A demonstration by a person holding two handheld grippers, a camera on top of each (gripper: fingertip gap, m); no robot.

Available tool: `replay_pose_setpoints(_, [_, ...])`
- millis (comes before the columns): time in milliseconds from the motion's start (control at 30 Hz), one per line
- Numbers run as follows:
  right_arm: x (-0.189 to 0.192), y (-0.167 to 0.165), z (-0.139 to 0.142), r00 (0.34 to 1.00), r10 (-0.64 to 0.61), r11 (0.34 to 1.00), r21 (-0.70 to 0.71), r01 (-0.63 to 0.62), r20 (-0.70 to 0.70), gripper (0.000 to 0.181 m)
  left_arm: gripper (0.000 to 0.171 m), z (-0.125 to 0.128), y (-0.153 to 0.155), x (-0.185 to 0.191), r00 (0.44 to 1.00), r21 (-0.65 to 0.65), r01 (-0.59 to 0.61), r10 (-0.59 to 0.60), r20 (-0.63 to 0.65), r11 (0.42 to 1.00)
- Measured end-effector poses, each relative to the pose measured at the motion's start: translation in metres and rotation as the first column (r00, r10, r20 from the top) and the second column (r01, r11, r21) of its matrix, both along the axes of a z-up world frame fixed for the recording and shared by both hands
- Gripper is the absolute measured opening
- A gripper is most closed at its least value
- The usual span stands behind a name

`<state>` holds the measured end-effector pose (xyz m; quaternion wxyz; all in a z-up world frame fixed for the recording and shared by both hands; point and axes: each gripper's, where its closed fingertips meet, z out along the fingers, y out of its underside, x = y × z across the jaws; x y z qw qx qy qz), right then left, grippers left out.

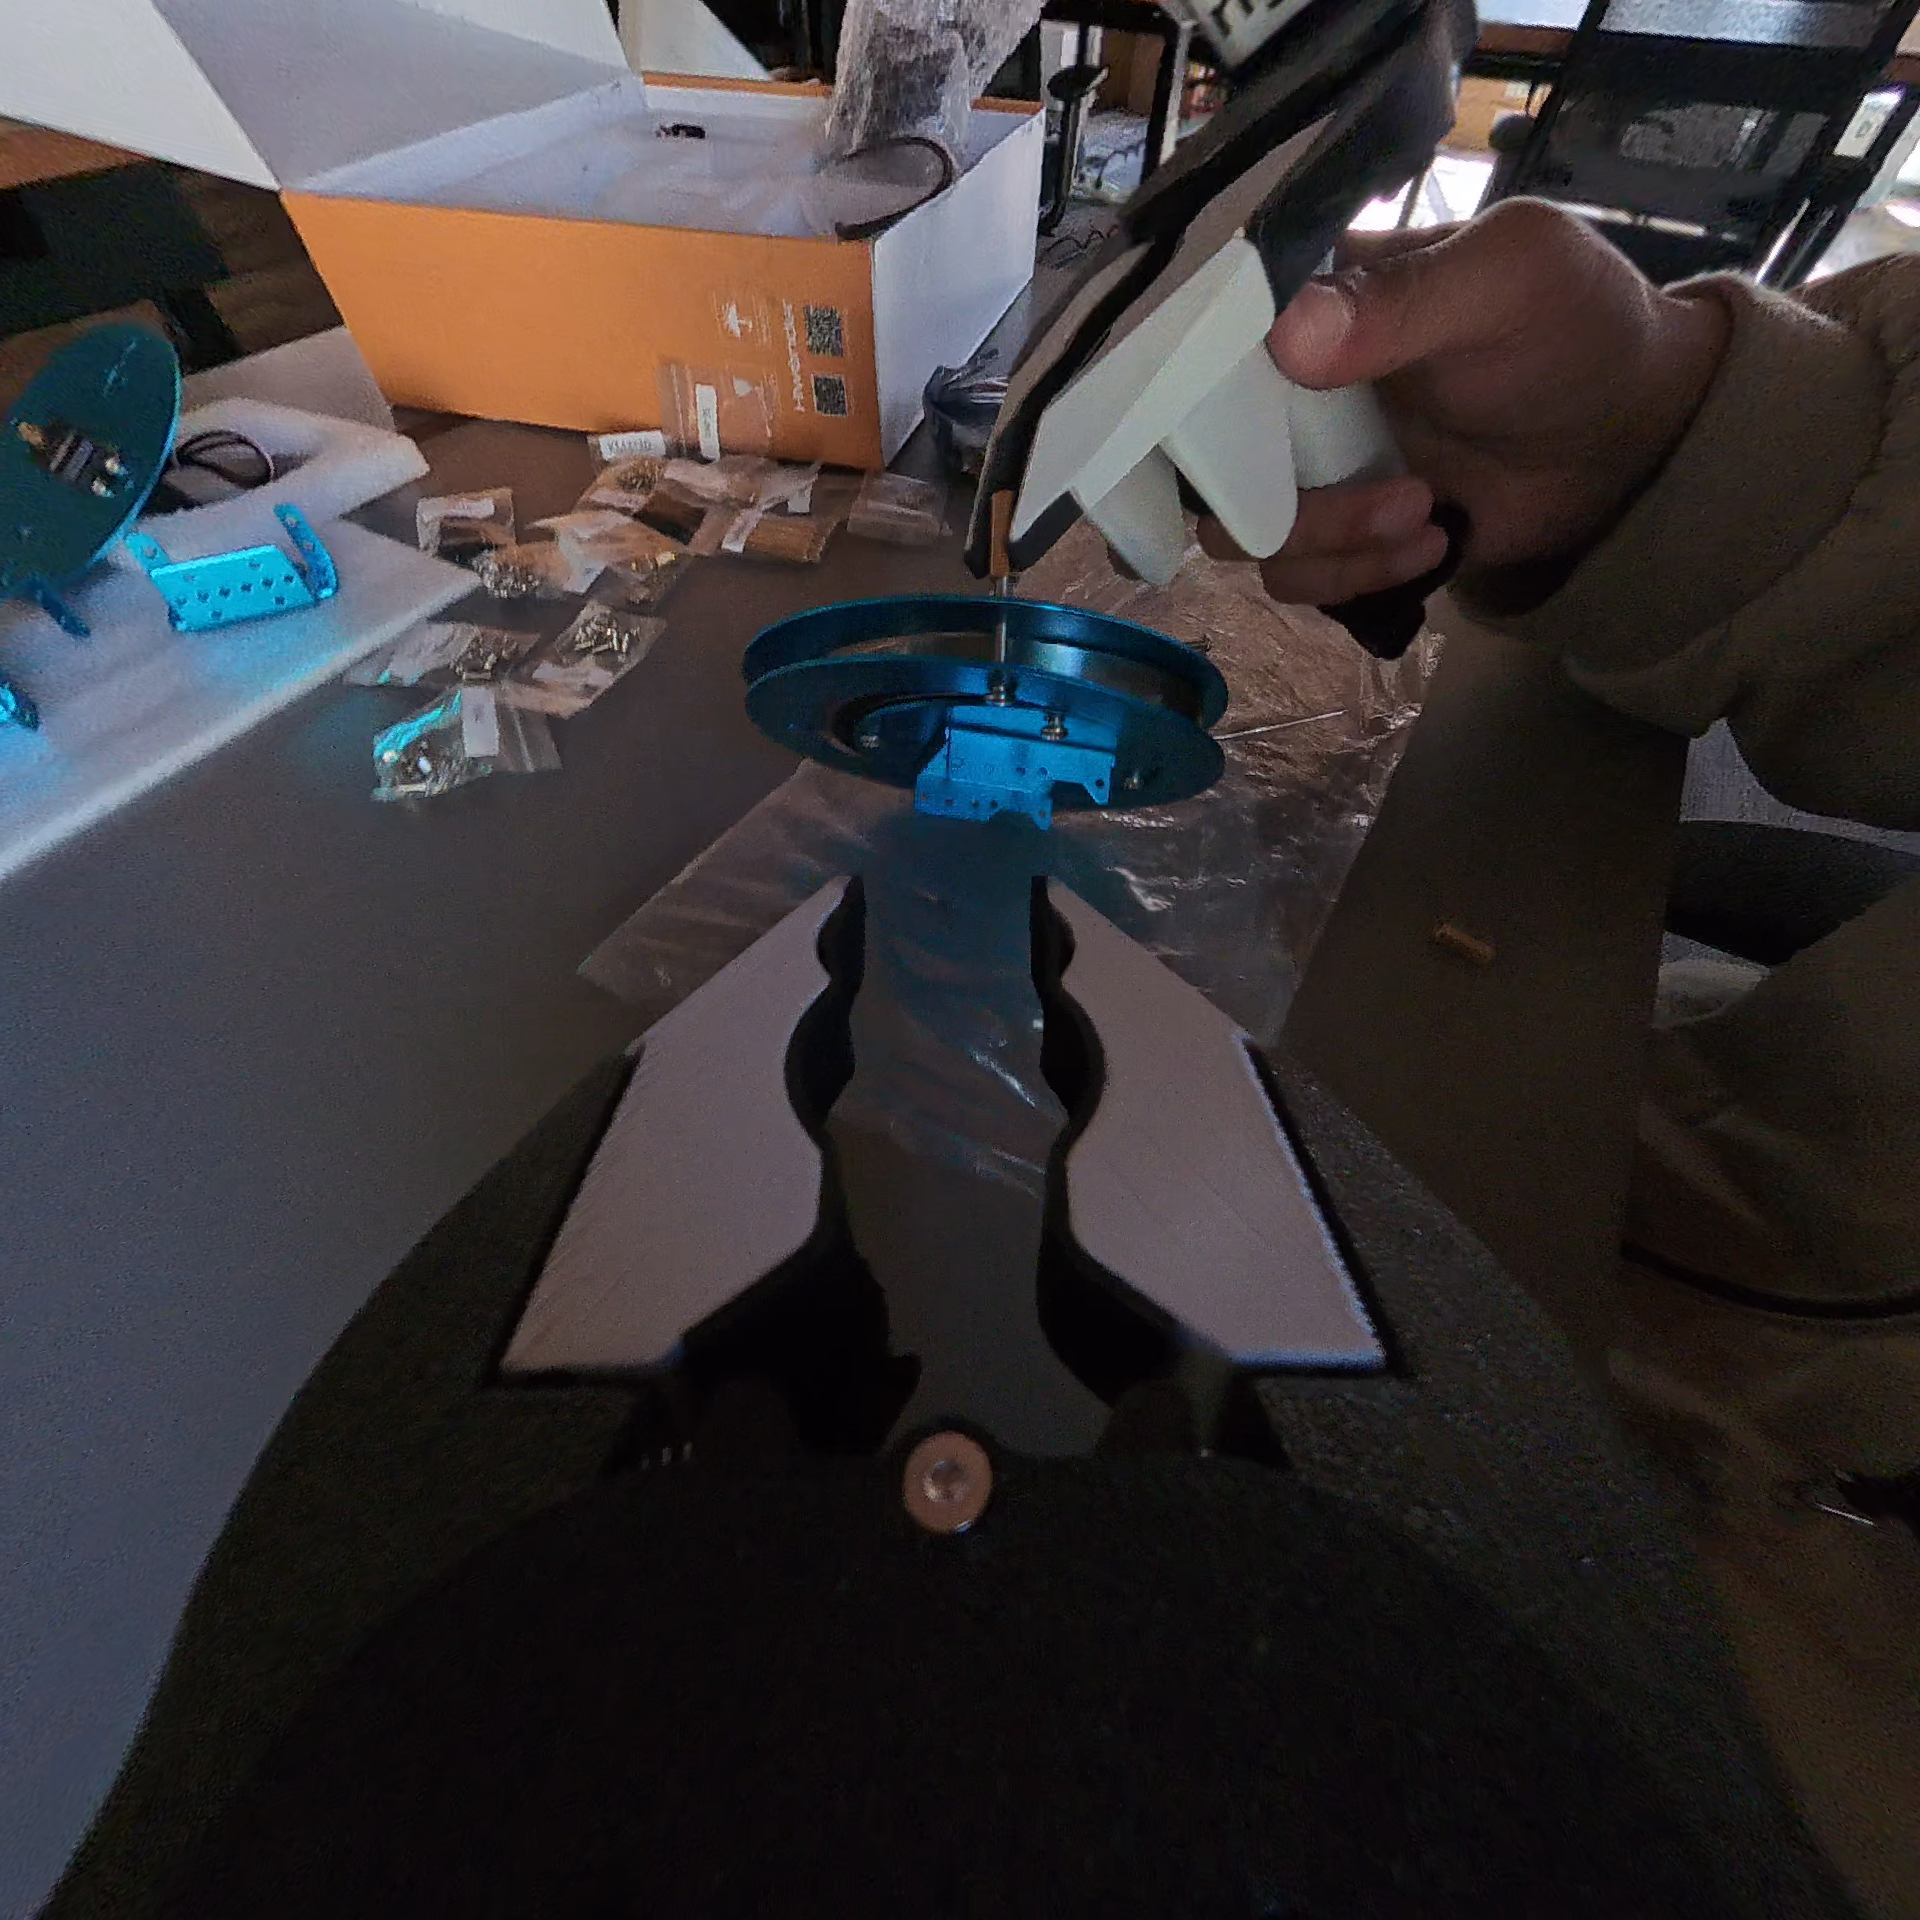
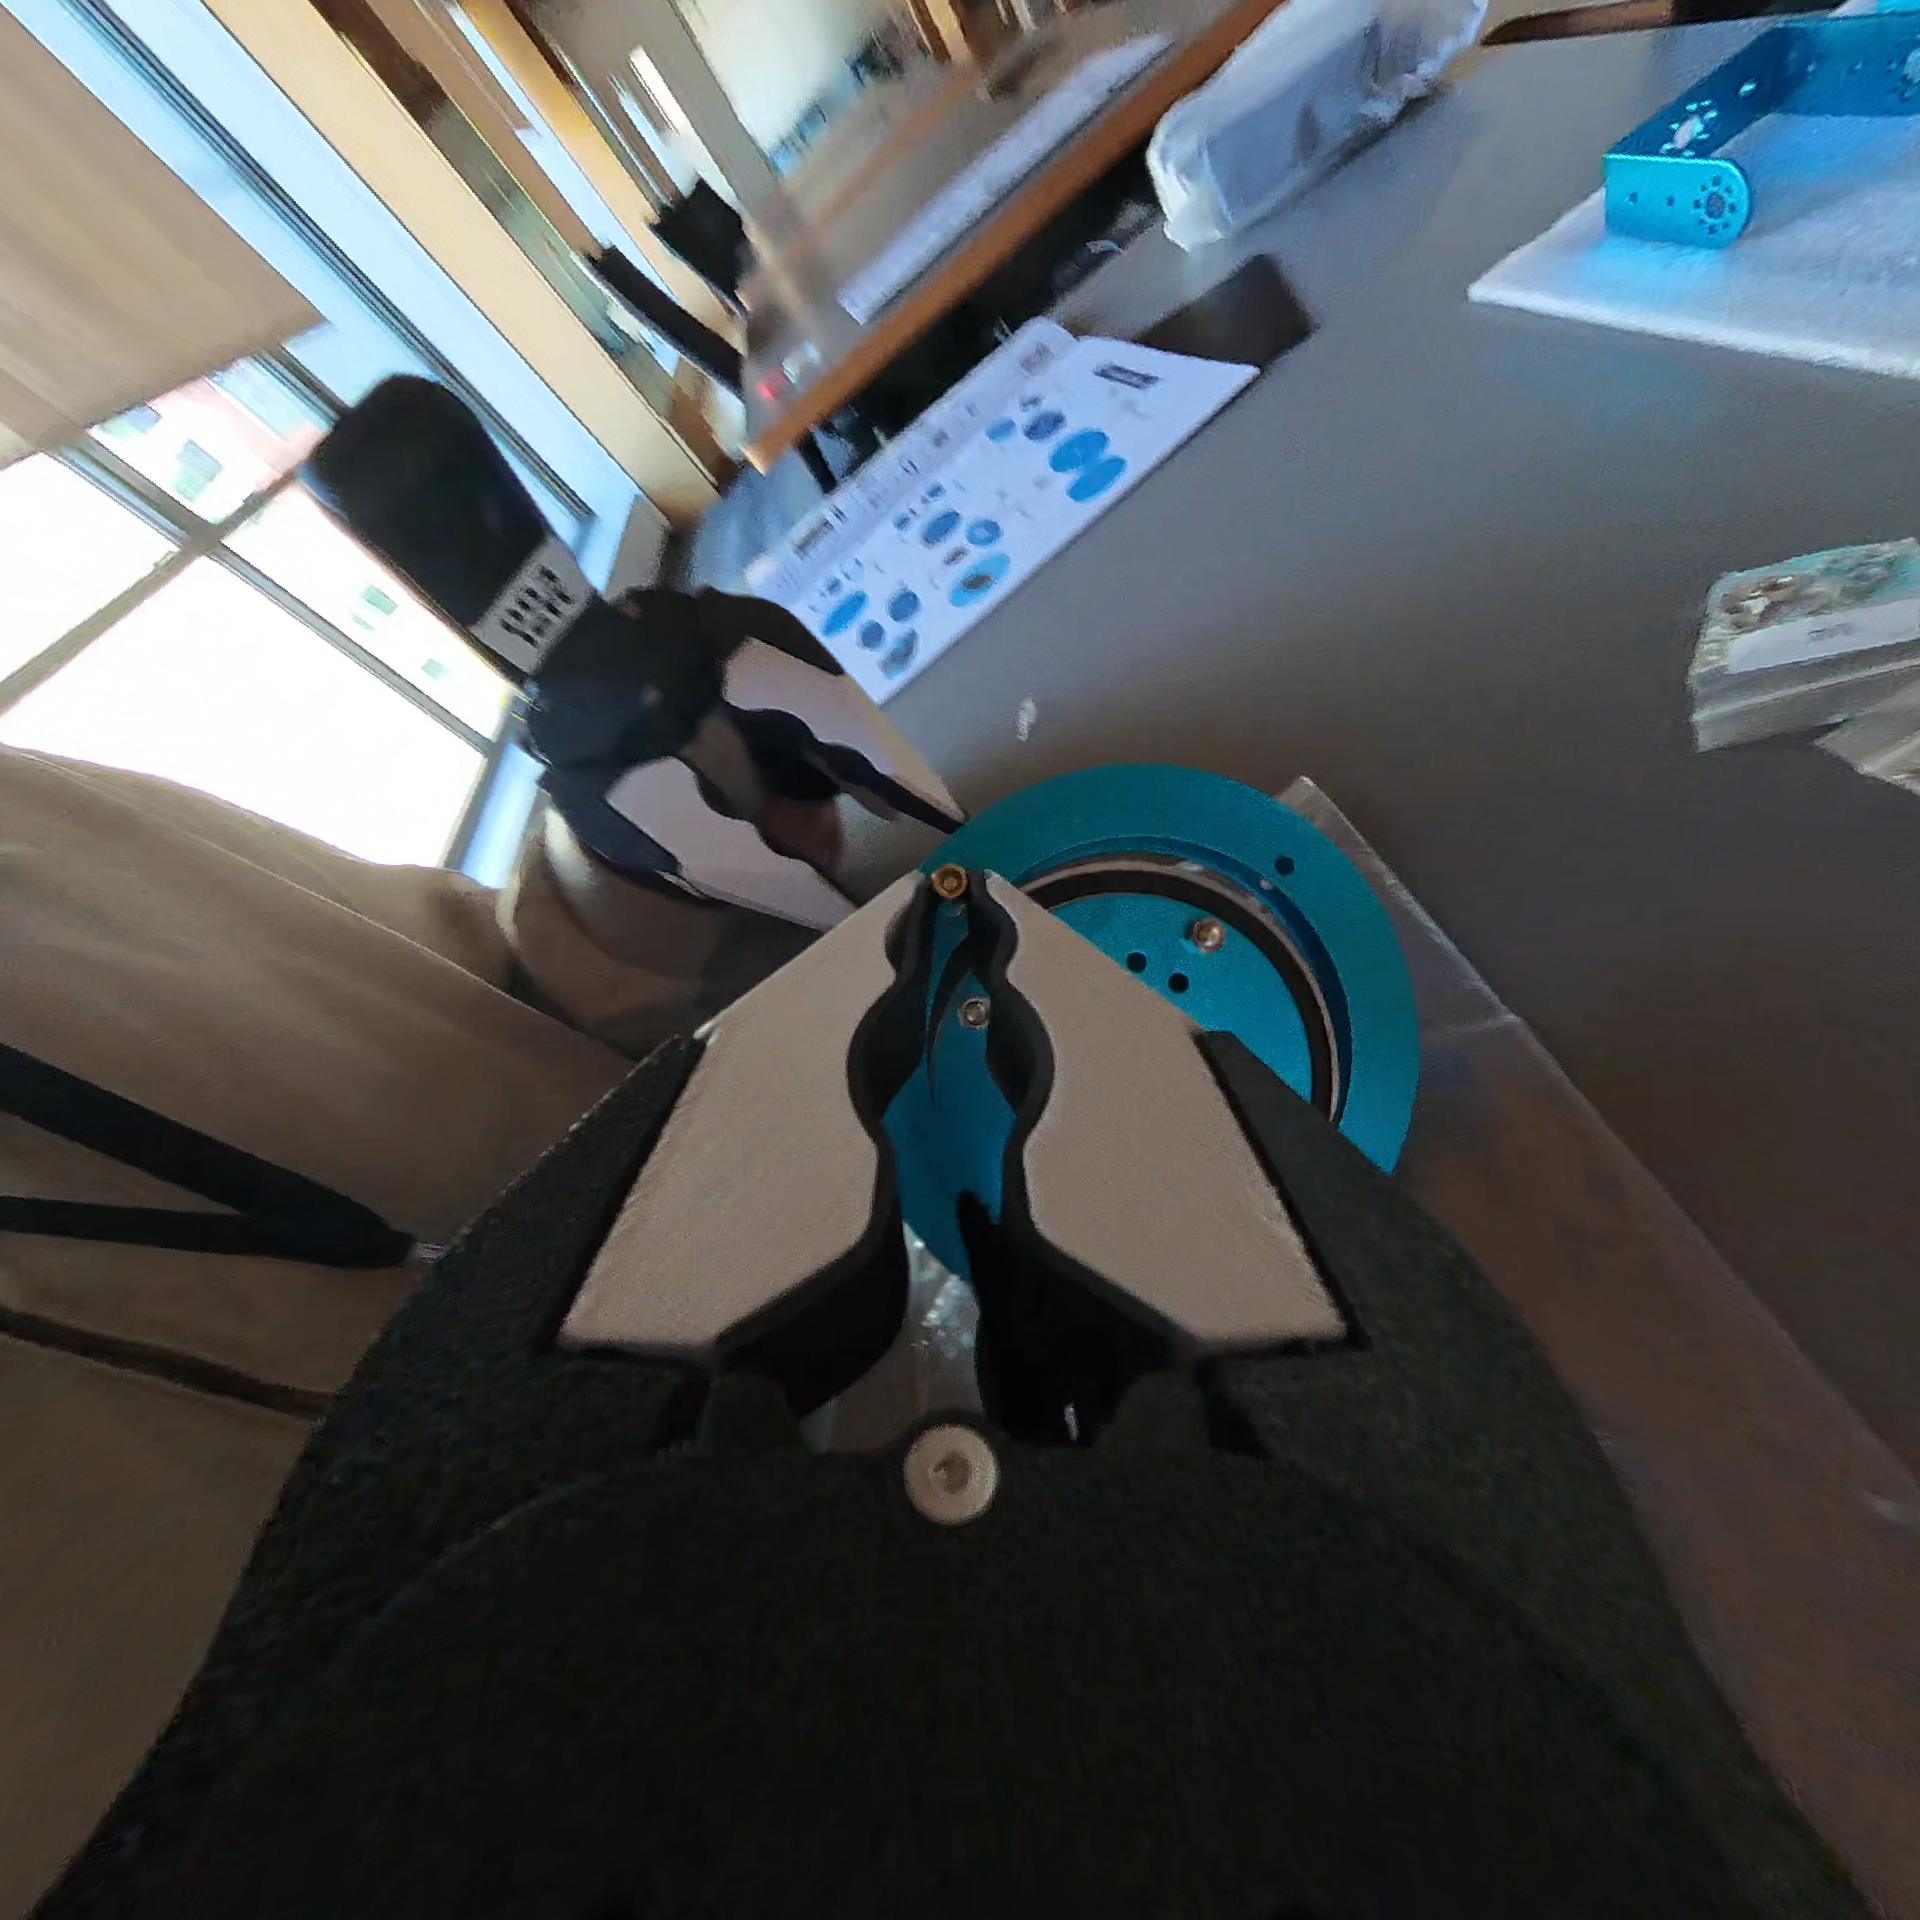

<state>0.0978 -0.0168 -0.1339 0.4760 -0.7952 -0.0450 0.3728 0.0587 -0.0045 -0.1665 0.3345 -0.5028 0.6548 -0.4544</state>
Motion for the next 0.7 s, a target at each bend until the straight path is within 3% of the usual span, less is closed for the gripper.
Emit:
replay_pose_setpoints(133, [0.005,-0.006,0.007,0.984,0.0,1.0,0.02,0.004,-0.178,0.003,0.024,0.004,-0.011,0.015,0.997,0.089,0.074,-0.072,-0.021,0.993])
replay_pose_setpoints(267, [0.016,-0.016,0.008,0.948,-0.014,0.999,0.032,0.025,-0.317,0.004,0.023,0.014,-0.024,0.033,0.994,0.09,0.111,-0.112,0.005,0.99])
replay_pose_setpoints(700, [0.041,-0.029,0.01,0.893,-0.01,0.997,0.065,0.043,-0.45,0.004,0.021,0.025,-0.042,0.068,0.987,0.15,0.152,-0.158,0.029,0.977])
